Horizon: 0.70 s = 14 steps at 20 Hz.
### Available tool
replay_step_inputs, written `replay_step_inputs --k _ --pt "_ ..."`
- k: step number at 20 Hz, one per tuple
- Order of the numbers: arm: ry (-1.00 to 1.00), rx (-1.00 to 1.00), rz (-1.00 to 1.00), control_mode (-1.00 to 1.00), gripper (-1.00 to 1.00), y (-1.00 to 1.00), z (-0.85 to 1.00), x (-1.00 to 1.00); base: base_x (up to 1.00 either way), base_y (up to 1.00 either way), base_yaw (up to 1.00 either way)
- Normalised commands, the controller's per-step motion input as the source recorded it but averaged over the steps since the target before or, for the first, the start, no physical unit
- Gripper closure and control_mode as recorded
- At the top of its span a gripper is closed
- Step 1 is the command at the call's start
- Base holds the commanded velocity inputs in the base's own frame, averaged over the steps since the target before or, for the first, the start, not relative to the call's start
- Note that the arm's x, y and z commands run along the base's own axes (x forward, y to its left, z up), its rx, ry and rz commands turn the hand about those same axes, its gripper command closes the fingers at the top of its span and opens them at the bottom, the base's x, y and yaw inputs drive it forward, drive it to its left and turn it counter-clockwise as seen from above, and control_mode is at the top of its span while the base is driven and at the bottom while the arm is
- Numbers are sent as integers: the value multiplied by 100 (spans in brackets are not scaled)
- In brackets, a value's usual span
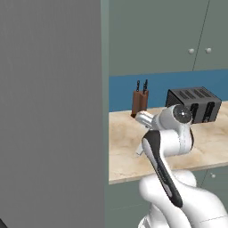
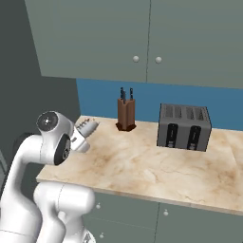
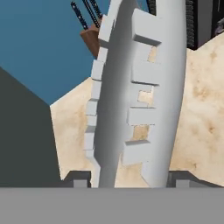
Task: Pick up the tongs from the counter and place them near the plate next to the oven.
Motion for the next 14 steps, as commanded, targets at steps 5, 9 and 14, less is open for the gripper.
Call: replay_step_inputs --k 5,9,14 --pt "-27 0 5 -100 100 -33 58 -54 0 0 0" --pt "-11 0 1 100 100 -9 18 -39 -12 1 1" --pt "0 0 0 100 100 0 0 0 -58 34 23"
